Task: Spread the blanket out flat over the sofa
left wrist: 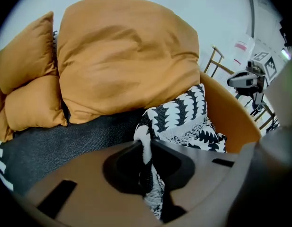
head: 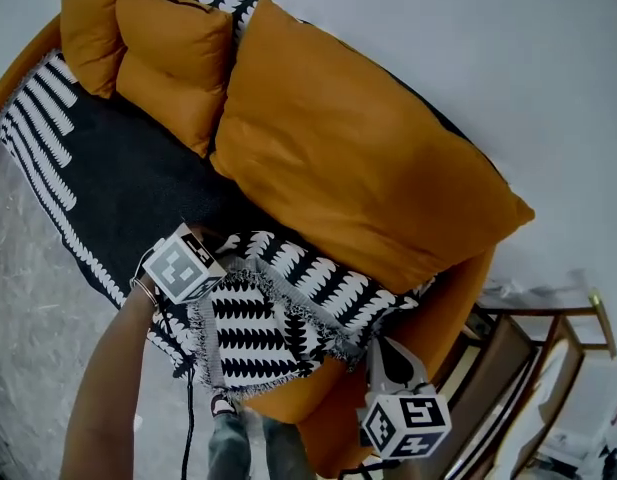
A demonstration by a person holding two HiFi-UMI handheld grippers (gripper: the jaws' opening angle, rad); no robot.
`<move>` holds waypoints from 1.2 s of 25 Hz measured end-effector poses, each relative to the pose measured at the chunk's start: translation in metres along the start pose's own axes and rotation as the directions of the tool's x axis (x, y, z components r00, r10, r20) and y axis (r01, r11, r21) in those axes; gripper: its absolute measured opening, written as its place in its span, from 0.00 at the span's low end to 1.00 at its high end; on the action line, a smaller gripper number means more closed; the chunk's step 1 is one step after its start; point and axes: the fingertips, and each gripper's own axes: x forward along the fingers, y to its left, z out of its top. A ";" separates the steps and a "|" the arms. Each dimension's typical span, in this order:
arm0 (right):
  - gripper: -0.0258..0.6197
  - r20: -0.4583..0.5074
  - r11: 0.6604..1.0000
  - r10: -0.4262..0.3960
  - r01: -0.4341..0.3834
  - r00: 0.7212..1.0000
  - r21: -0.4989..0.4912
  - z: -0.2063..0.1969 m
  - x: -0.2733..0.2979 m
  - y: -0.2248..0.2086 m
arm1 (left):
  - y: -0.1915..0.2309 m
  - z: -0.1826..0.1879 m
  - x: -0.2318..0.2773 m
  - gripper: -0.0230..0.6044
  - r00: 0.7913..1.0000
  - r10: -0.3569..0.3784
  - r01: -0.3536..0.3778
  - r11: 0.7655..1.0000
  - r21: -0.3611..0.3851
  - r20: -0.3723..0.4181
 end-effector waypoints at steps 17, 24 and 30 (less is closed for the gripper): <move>0.05 0.051 0.990 -0.083 0.077 0.995 0.117 -0.016 -0.072 0.017 | -0.065 -0.006 -0.055 0.08 1.000 0.007 -0.006 1.000 -0.020 0.027; 0.05 0.068 0.975 -0.135 0.120 0.988 0.185 -0.032 -0.108 0.018 | -0.095 -0.006 -0.080 0.08 0.999 0.016 -0.014 0.999 -0.046 0.039; 0.05 0.077 0.965 -0.176 0.157 0.981 0.211 -0.042 -0.139 0.021 | -0.129 -0.010 -0.095 0.08 1.000 -0.014 0.014 1.000 -0.002 0.027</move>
